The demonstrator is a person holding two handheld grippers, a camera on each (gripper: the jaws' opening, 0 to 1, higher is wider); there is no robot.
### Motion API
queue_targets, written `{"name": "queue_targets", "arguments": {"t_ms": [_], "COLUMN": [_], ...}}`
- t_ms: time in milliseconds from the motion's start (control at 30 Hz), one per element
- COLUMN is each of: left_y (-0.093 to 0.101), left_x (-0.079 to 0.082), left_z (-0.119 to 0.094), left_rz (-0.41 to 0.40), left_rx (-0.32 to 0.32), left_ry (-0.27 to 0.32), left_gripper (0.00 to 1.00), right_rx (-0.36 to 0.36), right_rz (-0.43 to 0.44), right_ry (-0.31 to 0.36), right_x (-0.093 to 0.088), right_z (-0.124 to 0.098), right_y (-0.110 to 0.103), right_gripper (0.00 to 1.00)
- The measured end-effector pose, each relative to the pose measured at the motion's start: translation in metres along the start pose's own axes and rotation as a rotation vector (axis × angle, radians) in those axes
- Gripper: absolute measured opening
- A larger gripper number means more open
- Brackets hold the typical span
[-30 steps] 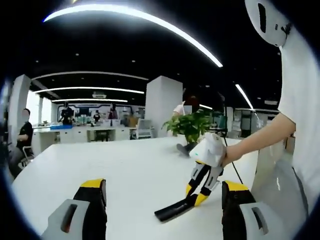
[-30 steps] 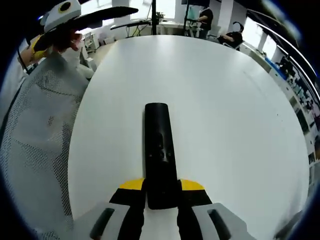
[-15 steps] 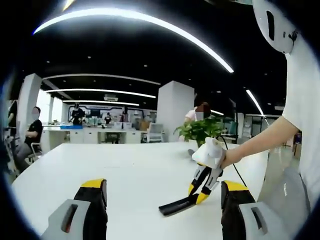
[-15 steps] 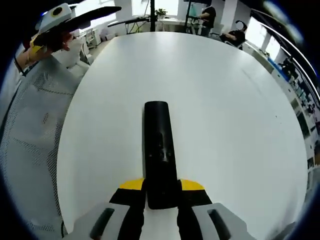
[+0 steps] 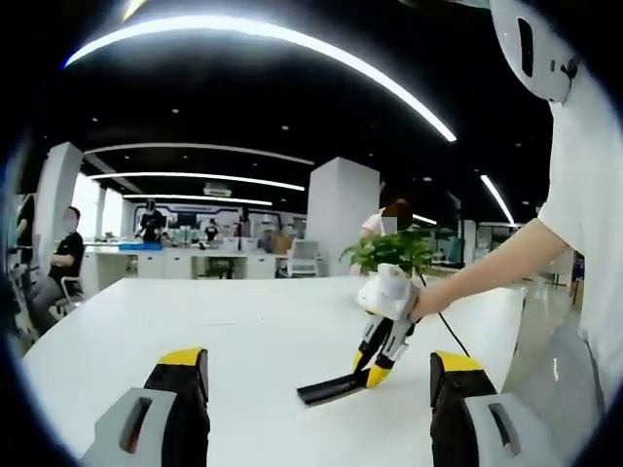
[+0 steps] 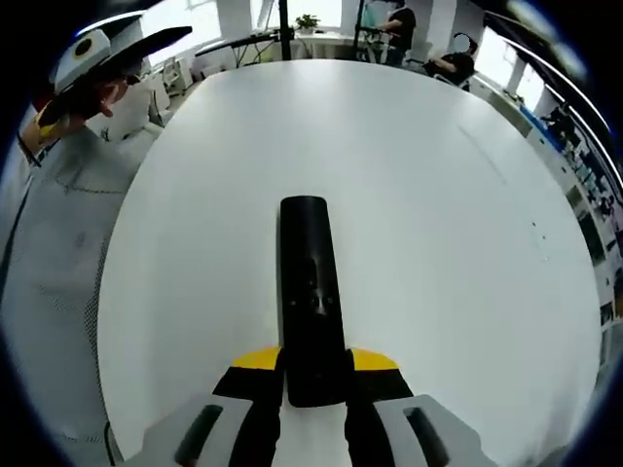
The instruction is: Press the specified remote control buttons in sequence, fully releasing each button before pressing the next.
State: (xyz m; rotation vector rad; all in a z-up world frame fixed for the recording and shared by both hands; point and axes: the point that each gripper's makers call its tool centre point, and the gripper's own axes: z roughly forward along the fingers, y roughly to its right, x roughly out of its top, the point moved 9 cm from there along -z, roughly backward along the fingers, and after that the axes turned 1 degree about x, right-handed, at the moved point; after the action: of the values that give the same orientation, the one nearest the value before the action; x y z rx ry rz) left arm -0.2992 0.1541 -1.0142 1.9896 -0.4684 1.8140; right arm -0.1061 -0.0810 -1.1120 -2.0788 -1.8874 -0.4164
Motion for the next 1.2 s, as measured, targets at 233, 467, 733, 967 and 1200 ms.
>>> {"name": "queue_targets", "arguments": {"t_ms": [233,467,733,967,1200], "left_y": [-0.001,-0.002,-0.002,-0.005,-0.003], "left_x": [0.000,-0.001,-0.002,-0.001,-0.003], "left_z": [0.000,0.000,-0.001,-0.002,0.000], "left_rz": [-0.008,-0.008,-0.024,-0.030,-0.022], "left_rx": [0.006,0.008,0.015,0.027,0.011], "left_ry": [0.003,-0.003,-0.007,0.001,-0.010], "left_gripper": [0.98,0.98,0.97,0.97,0.97], "right_rx": [-0.003,-0.014,-0.036,-0.142,-0.273], "right_rz": [-0.012,-0.015,0.031,0.227,0.454], "right_ry": [-0.013,-0.027,0.001,0.186,0.491], "right_x": [0.004,0.005,0.003,-0.008,-0.024], "right_z": [0.001,0.001,0.001,-0.003,-0.020], "right_y": [0.017,0.035,0.035,0.023,-0.003], "right_gripper": [0.22,0.22,0.23,0.46,0.74]}}
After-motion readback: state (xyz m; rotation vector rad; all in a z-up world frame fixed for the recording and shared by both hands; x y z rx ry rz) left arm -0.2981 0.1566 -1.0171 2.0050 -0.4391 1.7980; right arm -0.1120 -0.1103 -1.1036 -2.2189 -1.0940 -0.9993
